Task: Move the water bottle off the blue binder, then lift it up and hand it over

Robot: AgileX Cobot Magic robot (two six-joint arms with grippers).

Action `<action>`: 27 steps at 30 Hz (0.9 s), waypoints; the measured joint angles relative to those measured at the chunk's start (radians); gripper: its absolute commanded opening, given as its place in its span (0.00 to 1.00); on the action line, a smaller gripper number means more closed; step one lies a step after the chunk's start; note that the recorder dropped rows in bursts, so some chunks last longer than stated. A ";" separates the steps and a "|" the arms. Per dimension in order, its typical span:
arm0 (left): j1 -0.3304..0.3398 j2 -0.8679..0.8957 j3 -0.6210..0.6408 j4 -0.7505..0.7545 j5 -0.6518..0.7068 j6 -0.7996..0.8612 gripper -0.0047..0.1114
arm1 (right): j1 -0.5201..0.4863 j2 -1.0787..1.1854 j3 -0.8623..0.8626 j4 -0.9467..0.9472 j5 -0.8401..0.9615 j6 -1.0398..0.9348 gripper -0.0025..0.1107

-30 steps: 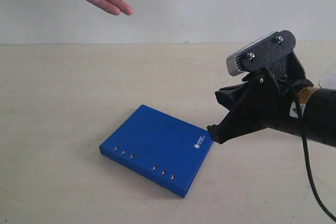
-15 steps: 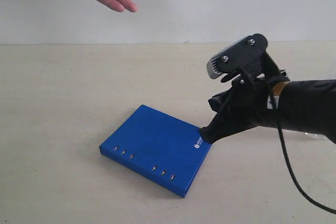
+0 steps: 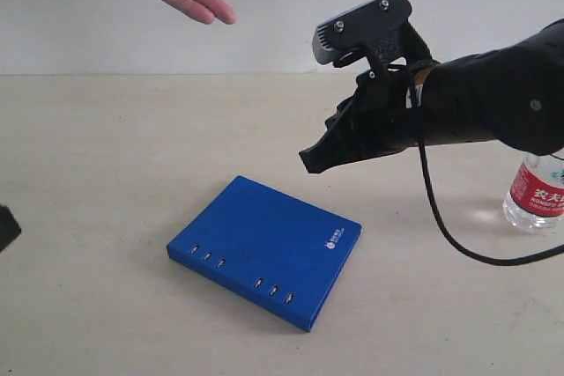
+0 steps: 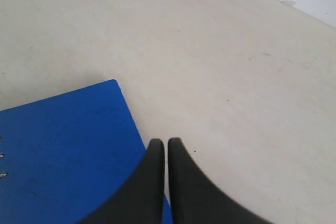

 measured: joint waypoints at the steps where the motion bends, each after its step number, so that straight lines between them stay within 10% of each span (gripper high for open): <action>1: 0.000 0.051 -0.038 -0.002 0.001 0.041 0.08 | 0.000 0.000 0.000 0.002 0.004 0.000 0.02; 12: 0.000 0.571 -0.465 -0.033 0.393 0.244 0.08 | 0.000 0.000 0.000 0.038 0.028 0.016 0.02; 27: -0.178 1.181 -0.379 -0.022 0.018 0.059 0.08 | 0.000 0.015 -0.001 0.078 0.146 -0.151 0.02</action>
